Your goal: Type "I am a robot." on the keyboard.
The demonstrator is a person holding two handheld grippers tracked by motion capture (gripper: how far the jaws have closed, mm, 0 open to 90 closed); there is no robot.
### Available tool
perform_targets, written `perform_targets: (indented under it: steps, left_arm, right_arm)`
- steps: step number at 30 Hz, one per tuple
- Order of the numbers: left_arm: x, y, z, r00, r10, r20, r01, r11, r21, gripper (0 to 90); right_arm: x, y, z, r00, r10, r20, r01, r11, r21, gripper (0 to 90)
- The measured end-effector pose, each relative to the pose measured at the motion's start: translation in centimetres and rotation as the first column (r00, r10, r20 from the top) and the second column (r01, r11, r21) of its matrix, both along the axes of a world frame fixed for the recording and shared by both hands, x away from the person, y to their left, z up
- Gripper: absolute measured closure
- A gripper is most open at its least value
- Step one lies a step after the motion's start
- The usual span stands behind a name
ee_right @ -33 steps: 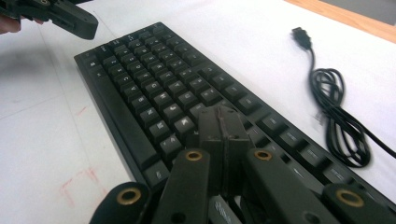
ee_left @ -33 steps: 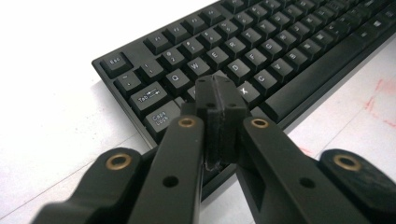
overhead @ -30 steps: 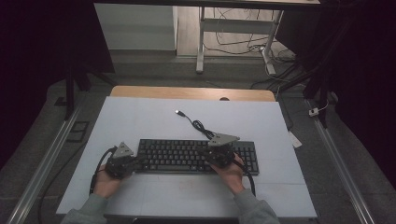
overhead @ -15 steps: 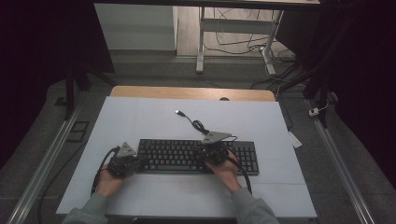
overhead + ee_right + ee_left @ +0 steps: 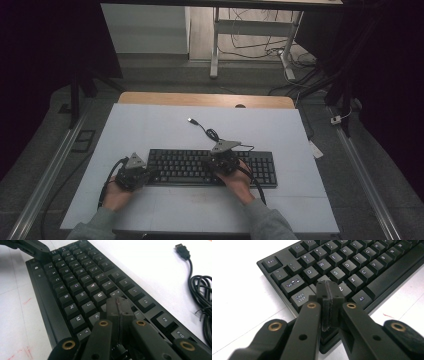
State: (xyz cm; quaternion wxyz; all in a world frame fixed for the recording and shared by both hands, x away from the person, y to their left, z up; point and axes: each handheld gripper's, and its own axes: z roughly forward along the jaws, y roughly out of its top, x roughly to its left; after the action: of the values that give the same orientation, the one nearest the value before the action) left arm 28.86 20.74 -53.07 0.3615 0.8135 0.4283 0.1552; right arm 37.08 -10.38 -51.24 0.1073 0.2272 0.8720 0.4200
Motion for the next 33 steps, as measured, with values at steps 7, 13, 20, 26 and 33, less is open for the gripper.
perform_targets:
  steps: [7,13,20,26,33]
  left_arm:
    - [0.0,0.0,0.0,1.0000,0.000,0.000,0.000,1.0000,0.001,88.1]
    - [0.0,0.1,-0.1,1.0000,0.002,0.000,-0.002,1.0000,-0.002,88.1]
    - [-0.1,-0.1,-0.2,1.0000,0.001,-0.004,-0.001,0.9999,0.014,88.5]
    - [-0.1,0.0,-0.2,1.0000,0.000,-0.003,0.000,0.9999,0.013,88.5]
    - [-0.2,-0.1,-0.2,1.0000,0.002,0.004,-0.002,0.9998,0.018,88.5]
  right_arm:
    - [0.3,1.3,-0.3,1.0000,0.009,-0.003,-0.009,1.000,-0.013,89.4]
    - [0.5,1.8,-0.5,0.9999,0.011,0.006,-0.011,1.000,-0.026,89.4]
    - [0.6,2.2,-0.6,0.9999,0.010,0.006,-0.010,1.000,-0.030,89.4]
    - [0.6,2.5,-0.7,0.9999,0.008,0.010,-0.008,0.999,-0.053,89.6]
    - [0.5,2.5,-0.6,0.9998,0.004,0.018,-0.003,0.999,-0.042,89.7]
